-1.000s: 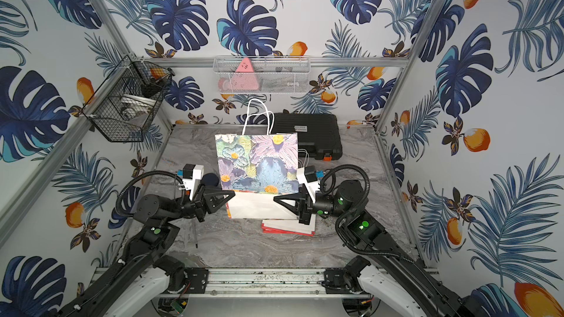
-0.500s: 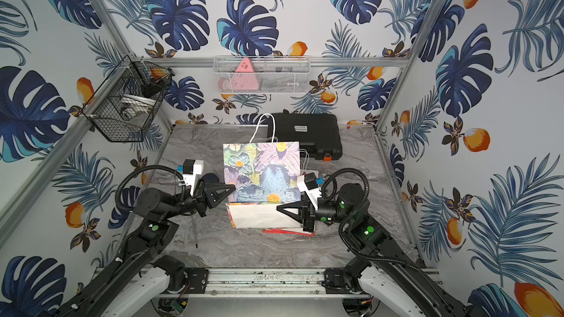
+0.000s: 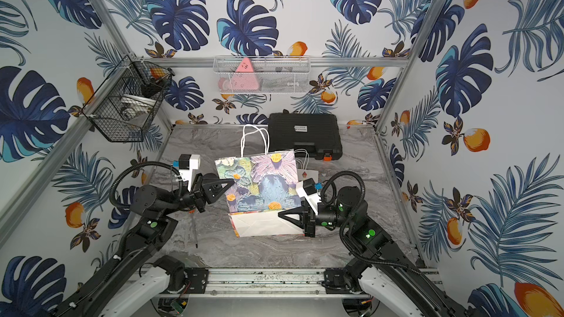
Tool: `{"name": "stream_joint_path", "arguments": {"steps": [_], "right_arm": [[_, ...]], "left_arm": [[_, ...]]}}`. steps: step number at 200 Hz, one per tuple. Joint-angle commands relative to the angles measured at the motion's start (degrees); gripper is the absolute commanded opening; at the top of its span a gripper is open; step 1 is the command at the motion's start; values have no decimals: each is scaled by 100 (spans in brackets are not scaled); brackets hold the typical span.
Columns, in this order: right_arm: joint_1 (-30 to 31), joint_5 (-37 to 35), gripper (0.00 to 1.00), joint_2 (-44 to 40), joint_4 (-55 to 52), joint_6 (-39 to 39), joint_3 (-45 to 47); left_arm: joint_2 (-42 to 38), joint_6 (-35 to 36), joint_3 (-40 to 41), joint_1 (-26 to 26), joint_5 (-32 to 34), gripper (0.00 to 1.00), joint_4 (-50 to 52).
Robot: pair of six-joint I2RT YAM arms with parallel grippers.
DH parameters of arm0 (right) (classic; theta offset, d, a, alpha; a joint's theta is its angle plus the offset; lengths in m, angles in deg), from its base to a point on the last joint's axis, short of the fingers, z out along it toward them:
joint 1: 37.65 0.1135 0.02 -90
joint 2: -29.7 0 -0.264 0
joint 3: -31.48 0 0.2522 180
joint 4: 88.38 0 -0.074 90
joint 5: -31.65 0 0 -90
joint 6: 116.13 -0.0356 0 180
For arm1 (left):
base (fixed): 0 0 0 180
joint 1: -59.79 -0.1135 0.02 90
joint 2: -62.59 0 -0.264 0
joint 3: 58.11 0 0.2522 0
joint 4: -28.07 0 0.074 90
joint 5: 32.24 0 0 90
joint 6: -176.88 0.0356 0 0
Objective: Put away the paper bag
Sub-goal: Press the paper bag.
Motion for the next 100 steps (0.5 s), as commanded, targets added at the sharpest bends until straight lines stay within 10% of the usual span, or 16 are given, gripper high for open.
{"name": "stream_joint_path", "arguments": {"steps": [1, 10, 23, 60, 92, 100], "right_arm": [[-4, 86, 0, -53, -264, 34, 39], [-6, 85, 0, -75, -294, 40, 59], [-5, 77, 0, -105, -318, 39, 71], [0, 77, 0, -178, -349, -1, 136], [-1, 44, 0, -251, -416, 43, 81], [0, 18, 0, -275, -412, 42, 59]], "left_arm": [[-28, 118, -151, -7, 274, 24, -163], [-35, 194, -226, -7, 346, 43, -6], [-57, 291, -325, -7, 521, 46, 241], [-51, 198, -473, -7, 747, 0, 175], [-90, 335, -542, -7, 750, 0, 380], [-119, 433, -559, -7, 779, 25, 559]]}}
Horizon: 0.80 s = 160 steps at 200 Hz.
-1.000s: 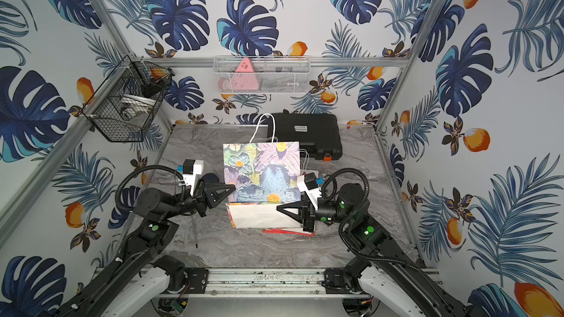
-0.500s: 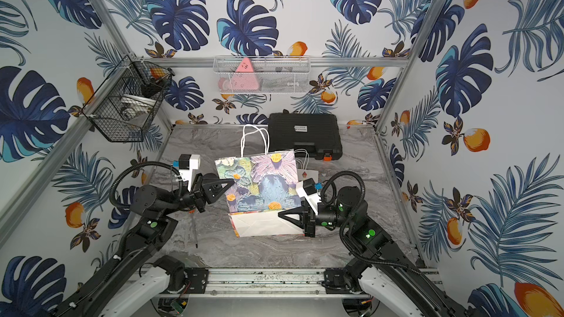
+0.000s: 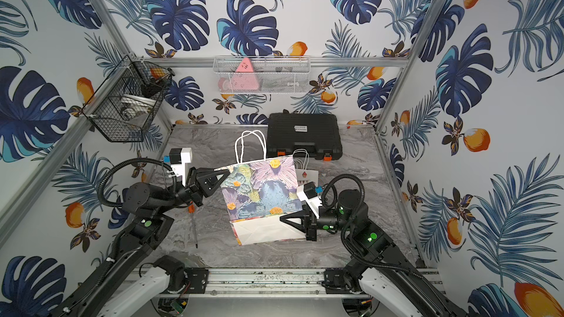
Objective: Put away the paper bag
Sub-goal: Press the paper bag.
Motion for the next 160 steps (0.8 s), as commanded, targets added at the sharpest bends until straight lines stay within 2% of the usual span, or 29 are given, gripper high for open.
{"name": "stream_joint_path", "arguments": {"steps": [1, 9, 17, 33, 43, 73, 95, 106, 133, 145, 160], "right_arm": [[0, -8, 0, -62, -132, 43, -80], [-4, -55, 0, -85, -127, 50, -122], [0, -125, 0, -102, -105, 60, -178], [-1, -357, 0, -146, -81, 78, -316], [-4, -488, 0, -155, -82, 116, -432], [-5, -833, 0, -22, 32, 200, -781], [-3, -828, 0, 184, 182, 169, -1013], [1, -738, 0, 268, 296, 87, -1088], [-6, -341, 0, 418, 698, -186, -1072], [1, -277, 0, 459, 814, -291, -1014], [10, -279, 0, 477, 929, -426, -929]], "left_arm": [[-66, 251, -99, -7, 224, 28, 177], [-108, 389, -116, -7, 268, 53, 500], [-169, 540, -125, -7, 292, 71, 835], [-329, 798, -103, -11, 269, 90, 1483], [-440, 909, -49, -11, 127, 97, 1806], [-803, 768, 268, -7, -787, 99, 1997], [-1072, 235, 601, -7, -1488, 99, 1195], [-1214, 225, 677, -7, -1509, 99, 1063], [-1160, 925, 398, -7, -1123, 99, 2097], [-924, 733, 353, -7, -1185, 93, 1937], [-680, 374, 436, -7, -1307, 80, 1312]]}}
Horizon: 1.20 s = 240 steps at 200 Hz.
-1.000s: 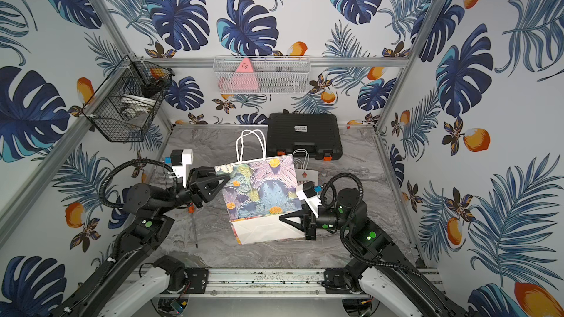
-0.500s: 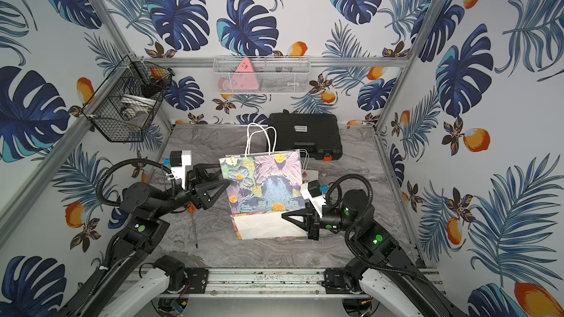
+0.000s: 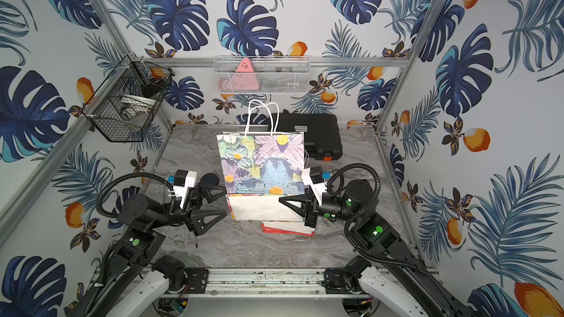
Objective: Put away the paper bag
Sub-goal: Press the paper bag.
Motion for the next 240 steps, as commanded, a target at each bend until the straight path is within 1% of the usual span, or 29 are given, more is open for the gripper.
{"name": "stream_joint_path", "arguments": {"steps": [1, 9, 22, 43, 52, 56, 59, 61, 69, 74, 82, 90, 104, 120, 138, 164, 187, 189, 193, 195, 199, 203, 207, 216, 225, 233, 240], "right_arm": [[8, 198, 0, 25, 546, -273, 93], [19, 199, 0, 22, 613, -334, 151], [34, 178, 0, 17, 665, -389, 228], [63, 207, 0, 0, 599, -395, 274], [62, 219, 0, -34, 452, -346, 279], [61, 206, 0, -57, 354, -313, 279], [62, 196, 3, -83, 274, -284, 267], [61, 185, 6, -92, 204, -265, 265], [63, 84, 25, -168, -93, -162, 238], [62, -24, 32, -221, -273, -130, 226], [60, -174, 40, -329, -548, -89, 217], [62, -298, 43, -462, -795, -42, 238], [65, -442, 43, -713, -1140, 17, 310], [63, -530, 38, -971, -1338, 16, 408], [61, -463, 26, -1125, -1219, -112, 515], [60, -336, 0, -1081, -1063, -111, 457], [60, -332, 1, -971, -859, -105, 383], [60, -347, 4, -960, -840, -108, 371], [65, -387, 15, -933, -788, -124, 359], [62, -406, 24, -918, -760, -130, 354], [66, -469, 37, -888, -718, -138, 339], [61, -532, 44, -854, -676, -148, 324], [60, -586, 46, -819, -648, -157, 313], [60, -642, 47, -733, -577, -130, 277], [61, -644, 44, -644, -520, -78, 225], [62, -636, 38, -572, -464, -44, 184], [62, -628, 30, -511, -424, -24, 161]], "left_arm": [[270, -254, 32, -5, -186, 79, -510], [327, -390, 87, -3, -180, 70, -801], [355, -464, 156, 4, -155, 51, -1074], [381, -351, 144, 8, 25, 14, -943], [371, -303, 128, 8, 87, 0, -857], [363, -274, 131, 8, 121, 0, -813], [356, -253, 127, 8, 146, 0, -780], [351, -234, 122, 8, 169, 0, -745], [330, -172, 118, 7, 229, 0, -644], [313, -141, 121, 3, 254, 0, -603], [283, -107, 126, 7, 293, 0, -566], [248, -95, 143, 8, 314, 0, -566], [230, -117, 169, 8, 275, 0, -632], [245, -135, 159, 4, 186, 0, -633], [257, -117, 131, 8, 40, 0, -587], [242, -7, 87, 8, -144, 0, -366], [208, 182, 88, 8, -235, 0, -21], [208, 198, 84, 8, -238, 0, 7], [202, 219, 98, 8, -248, 0, 40], [200, 227, 106, 8, -252, 0, 51], [196, 249, 116, 0, -257, 0, 90], [184, 270, 126, 6, -270, 0, 123], [179, 293, 141, 8, -279, 0, 165], [179, 353, 161, 7, -267, 0, 263], [183, 432, 185, 8, -295, 0, 350], [204, 481, 205, 8, -336, 0, 424], [214, 516, 222, 8, -344, 0, 490]]}}
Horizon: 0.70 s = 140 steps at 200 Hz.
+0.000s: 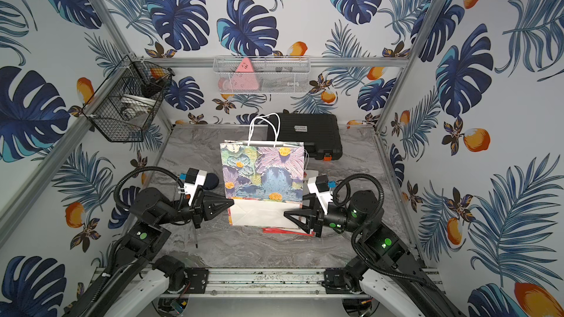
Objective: Put away the paper bag
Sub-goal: Press the paper bag.
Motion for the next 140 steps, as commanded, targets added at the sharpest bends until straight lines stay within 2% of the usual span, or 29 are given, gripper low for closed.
{"name": "stream_joint_path", "arguments": {"steps": [1, 14, 23, 47, 60, 73, 81, 96, 131, 140], "right_arm": [[11, -72, 28, 156, 433, 107, -120], [13, -138, 10, 231, 491, 87, -137], [11, -200, 0, 251, 529, 58, -129], [12, -371, 0, 262, 710, 20, -69], [10, -558, 25, 286, 707, 46, -114], [11, -748, 34, 297, 684, 104, -194], [15, -851, 36, 309, 710, 164, -243], [15, -1123, 31, 360, 758, 265, -314], [10, -1537, 0, 541, 696, 493, -520], [16, -1550, 0, 556, 673, 520, -547]], "left_arm": [[24, 299, 41, 2, -187, 0, 289], [52, 360, 56, 2, -205, 0, 390], [51, 397, 67, 2, -198, 0, 453], [87, 493, 139, 2, -176, 0, 525], [151, 549, 156, 2, -170, 0, 599], [215, 615, 164, 2, -171, 0, 680], [233, 658, 174, 2, -177, 0, 723], [275, 735, 199, 2, -176, 0, 786], [388, 1060, 115, 1, -224, 0, 1180], [428, 1237, 34, 2, -225, 0, 1418]]}}
